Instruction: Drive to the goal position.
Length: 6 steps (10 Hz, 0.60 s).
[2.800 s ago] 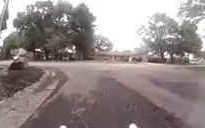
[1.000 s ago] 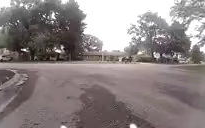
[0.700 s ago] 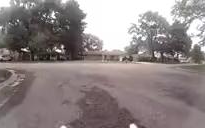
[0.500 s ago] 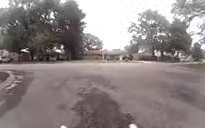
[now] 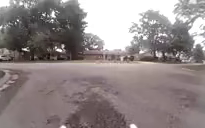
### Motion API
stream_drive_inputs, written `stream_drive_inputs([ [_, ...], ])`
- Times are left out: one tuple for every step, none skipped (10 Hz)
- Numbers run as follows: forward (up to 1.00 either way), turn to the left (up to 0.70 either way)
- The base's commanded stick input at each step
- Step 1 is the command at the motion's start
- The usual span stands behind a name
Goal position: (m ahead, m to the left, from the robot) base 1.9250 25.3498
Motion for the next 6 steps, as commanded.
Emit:
stream_drive_inputs([
  [0.70,0.00],
  [0.70,0.00],
  [0.70,0.00],
  [0.70,0.00],
  [0.70,0.00],
  [0.70,0.16],
])
